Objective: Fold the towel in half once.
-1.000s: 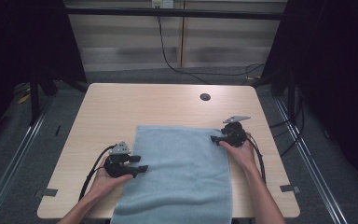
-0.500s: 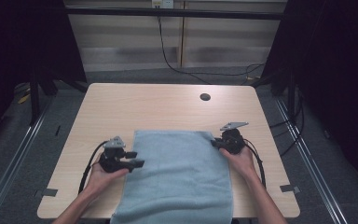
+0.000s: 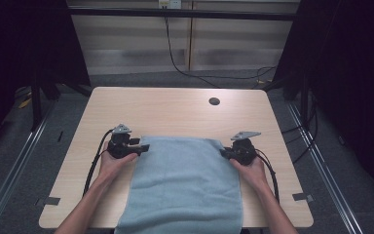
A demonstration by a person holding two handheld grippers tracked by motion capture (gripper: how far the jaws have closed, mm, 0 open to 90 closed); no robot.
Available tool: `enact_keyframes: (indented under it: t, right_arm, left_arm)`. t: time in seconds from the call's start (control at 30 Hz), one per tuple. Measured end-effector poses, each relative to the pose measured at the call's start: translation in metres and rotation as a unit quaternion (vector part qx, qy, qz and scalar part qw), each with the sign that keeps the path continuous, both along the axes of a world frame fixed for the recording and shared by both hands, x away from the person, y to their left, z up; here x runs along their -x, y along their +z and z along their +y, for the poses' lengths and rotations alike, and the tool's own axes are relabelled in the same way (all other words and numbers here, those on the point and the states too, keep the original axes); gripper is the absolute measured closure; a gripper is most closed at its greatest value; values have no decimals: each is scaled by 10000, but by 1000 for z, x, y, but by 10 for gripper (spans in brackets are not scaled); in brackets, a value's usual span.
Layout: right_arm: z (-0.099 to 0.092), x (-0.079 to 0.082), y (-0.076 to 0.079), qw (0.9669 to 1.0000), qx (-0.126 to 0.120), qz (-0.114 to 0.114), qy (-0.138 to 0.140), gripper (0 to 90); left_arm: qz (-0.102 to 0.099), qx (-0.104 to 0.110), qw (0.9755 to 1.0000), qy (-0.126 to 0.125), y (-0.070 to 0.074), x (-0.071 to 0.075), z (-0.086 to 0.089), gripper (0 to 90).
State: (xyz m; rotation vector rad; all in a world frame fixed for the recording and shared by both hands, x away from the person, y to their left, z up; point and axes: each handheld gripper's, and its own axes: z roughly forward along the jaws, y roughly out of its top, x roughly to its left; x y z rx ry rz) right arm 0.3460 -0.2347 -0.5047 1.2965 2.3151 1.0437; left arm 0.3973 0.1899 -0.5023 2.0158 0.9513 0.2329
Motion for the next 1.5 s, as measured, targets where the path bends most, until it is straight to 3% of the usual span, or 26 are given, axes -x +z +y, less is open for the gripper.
enact_keyframes:
  t: [0.1,0.23,0.37,0.47,0.6,0.67,0.73,0.87,0.93,1.07,1.13,1.23,1.33,1.5]
  right_arm:
    - [-1,-1,0,10000,-44,22,48,808]
    - [-1,-1,0,10000,-12,34,37,808]
    - [-2,-2,-1,10000,-84,0,46,808]
    - [0,-1,0,10000,-17,22,38,808]
    - [-1,-1,0,10000,-67,22,31,808]
    - [-4,-2,-2,9995,-308,65,12,809]
    - [-6,-2,-4,9991,-423,75,-18,813]
    - [-4,-1,-2,9993,-365,86,-19,821]
    - [-4,-1,-1,9990,-428,135,32,828]
    - [-10,0,9,9971,-763,41,8,839]
    - [-11,0,15,9960,-886,-44,41,844]
    - [-8,-3,20,9966,-807,-130,66,847]
    - [-6,-5,30,9954,-916,-242,133,848]
    - [-9,-6,50,9924,-1164,-319,241,847]
  left_arm:
    - [12,-215,9997,-70,-7,-2,-8,445]
    - [-84,-270,9996,-93,-8,-2,-11,459]
    - [-337,-602,9975,-163,-7,2,-16,544]
    - [-309,-557,9972,-386,-7,5,-20,726]
    - [-67,-301,9987,-411,-8,2,-15,821]
    - [-12,-222,9990,-399,-8,2,-14,840]
    - [55,-172,9989,-437,-8,1,-11,844]
    - [83,-96,9989,-460,-8,1,-8,846]
    - [199,78,9987,-473,-6,0,-3,848]
    - [278,274,9982,-460,4,3,3,851]
    - [219,430,9974,-534,10,8,6,851]
    - [83,539,9969,-565,20,10,12,853]
    - [52,849,9952,-478,27,9,18,853]
    - [-51,964,9945,-417,38,7,23,855]
